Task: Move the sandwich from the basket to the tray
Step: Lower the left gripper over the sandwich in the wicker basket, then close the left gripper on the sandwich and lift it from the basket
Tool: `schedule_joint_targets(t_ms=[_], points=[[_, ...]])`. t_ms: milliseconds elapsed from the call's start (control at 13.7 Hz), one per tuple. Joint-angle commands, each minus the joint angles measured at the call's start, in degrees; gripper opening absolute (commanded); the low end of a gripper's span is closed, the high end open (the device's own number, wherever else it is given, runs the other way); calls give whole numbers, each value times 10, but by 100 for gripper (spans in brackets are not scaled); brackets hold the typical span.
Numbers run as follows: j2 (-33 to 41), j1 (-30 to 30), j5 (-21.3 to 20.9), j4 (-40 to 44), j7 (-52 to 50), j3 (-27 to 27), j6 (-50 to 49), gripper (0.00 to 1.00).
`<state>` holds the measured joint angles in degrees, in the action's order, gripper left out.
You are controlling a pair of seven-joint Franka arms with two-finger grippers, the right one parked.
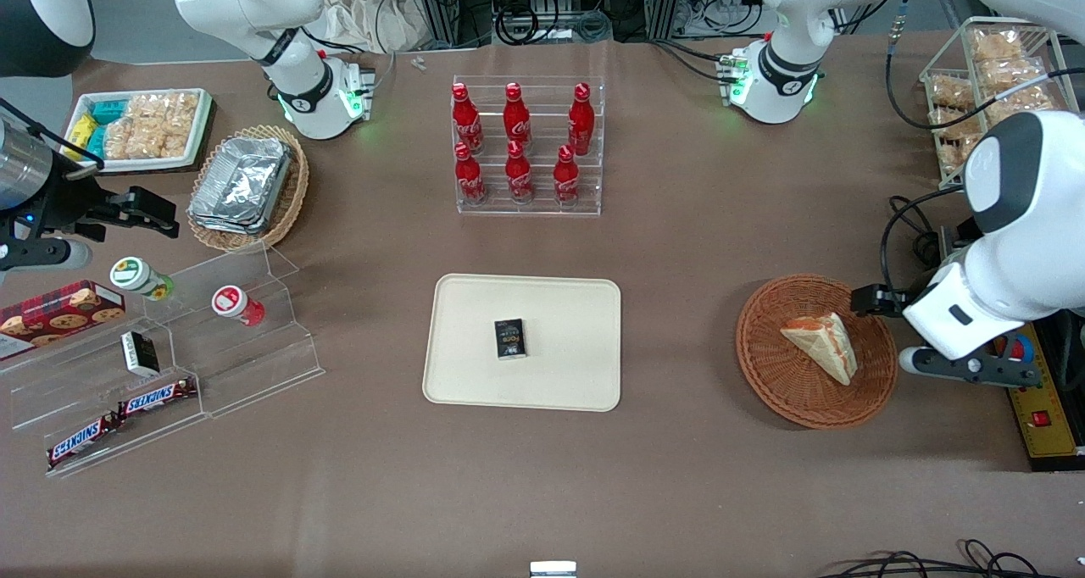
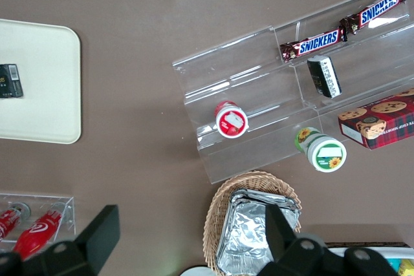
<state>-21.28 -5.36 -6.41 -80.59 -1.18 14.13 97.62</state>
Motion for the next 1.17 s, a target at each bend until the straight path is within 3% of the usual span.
schedule_joint_targets(t_ms=[0,146,220,585,1098], points=[[-19,3,3,-3,-104,-6,41,100],[-15,0,2,-56,-299,-6,106,100],[-13,-5,-2,-93,-333,-6,141,100],[-9,-10,-5,-264,-387,-50,315,100],[-35,-10,-4,-289,-456,-57,345,100]])
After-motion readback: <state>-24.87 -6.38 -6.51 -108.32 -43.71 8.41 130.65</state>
